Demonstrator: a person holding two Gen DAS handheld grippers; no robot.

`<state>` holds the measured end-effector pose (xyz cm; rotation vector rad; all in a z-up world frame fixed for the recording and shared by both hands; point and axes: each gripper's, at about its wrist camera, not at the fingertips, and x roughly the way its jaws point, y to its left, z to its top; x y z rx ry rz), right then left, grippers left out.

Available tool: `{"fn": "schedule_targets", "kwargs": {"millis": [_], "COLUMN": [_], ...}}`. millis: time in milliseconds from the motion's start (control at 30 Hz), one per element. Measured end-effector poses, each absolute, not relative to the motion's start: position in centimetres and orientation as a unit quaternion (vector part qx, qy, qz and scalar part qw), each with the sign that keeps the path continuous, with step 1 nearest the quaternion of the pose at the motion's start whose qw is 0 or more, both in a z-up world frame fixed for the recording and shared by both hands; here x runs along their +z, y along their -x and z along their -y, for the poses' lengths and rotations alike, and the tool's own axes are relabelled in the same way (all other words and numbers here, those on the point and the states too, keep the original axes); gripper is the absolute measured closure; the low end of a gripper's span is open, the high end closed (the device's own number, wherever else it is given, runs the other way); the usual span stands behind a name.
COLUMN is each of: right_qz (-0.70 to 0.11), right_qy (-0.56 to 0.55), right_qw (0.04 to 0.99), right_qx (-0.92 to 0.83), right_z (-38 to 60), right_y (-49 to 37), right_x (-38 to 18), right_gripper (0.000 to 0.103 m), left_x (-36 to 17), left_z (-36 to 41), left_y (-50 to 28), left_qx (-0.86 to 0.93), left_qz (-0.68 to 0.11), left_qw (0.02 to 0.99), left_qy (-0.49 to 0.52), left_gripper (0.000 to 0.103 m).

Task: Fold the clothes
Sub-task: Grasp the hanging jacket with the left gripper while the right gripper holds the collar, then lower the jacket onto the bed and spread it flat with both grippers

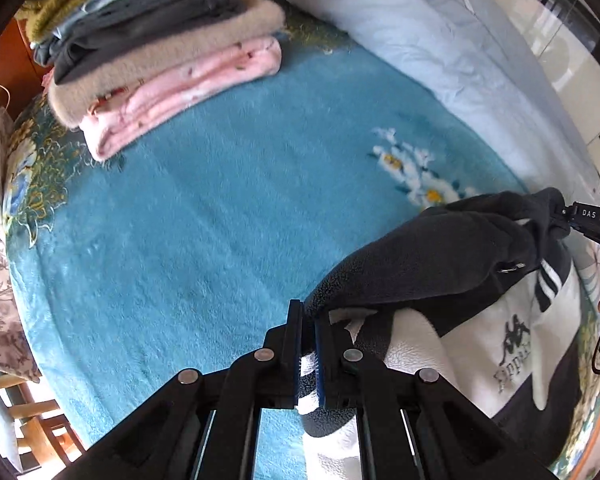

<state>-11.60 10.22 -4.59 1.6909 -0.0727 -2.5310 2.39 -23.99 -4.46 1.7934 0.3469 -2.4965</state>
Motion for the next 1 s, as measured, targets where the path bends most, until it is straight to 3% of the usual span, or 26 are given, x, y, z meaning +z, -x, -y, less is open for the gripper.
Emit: {"fn": "schedule_targets", "kwargs": {"millis": [200, 267, 333, 367, 433, 567, 733, 1000], "right_qz": [0.012, 0.000, -0.018, -0.026, -0.043, -0.067, -0.066, -0.038], "right_qy": [-0.571, -0.574, -0.572, -0.570, -0.559, -0.514, -0.482, -0.524], "right_qw": [0.034, 0.030, 0.025, 0.022, 0.016, 0.000, -0.025, -0.012], "right_qx": [-0.820, -0.818, -0.820, -0.821, -0.828, -0.855, -0.874, -0.851], "right_z": [-9.5, -9.3, -9.1, -9.0, -8.8, -8.7, -8.1, -3.6], "right_y": [12.2, 12.2, 11.7, 11.3, 10.2, 6.6, 3.1, 0.8], "right_x": [-6.2, -5.7, -5.0, -4.6, -3.4, -0.1, 2.2, 0.5], "right_gripper": [0.090, 0.083, 0.055, 0.046, 0.030, 0.026, 0.026, 0.026], "left_x": [-4.7, -4.2, -3.6, -3.2, -2.4, -1.5, -5.0, -9.3], "left_z": [24.8, 24.8, 25.0, 25.2, 25.9, 28.4, 30.2, 24.8], "left_y": [-1.6, -2.1, -2.9, -3.4, -4.8, -8.2, -11.7, -11.9], "left_qx": [-0.792, -0.793, -0.793, -0.794, -0.797, -0.804, -0.772, -0.724], "left_qz": [-0.144, -0.158, -0.182, -0.195, -0.219, -0.256, -0.300, -0.277], "left_qw": [0.022, 0.013, 0.001, -0.006, -0.014, 0.005, 0.033, -0.052], "left_qy": [-0.592, -0.588, -0.581, -0.576, -0.562, -0.537, -0.560, -0.629], "left_gripper": [0.090, 0.074, 0.058, 0.050, 0.045, 0.034, 0.033, 0.034]}}
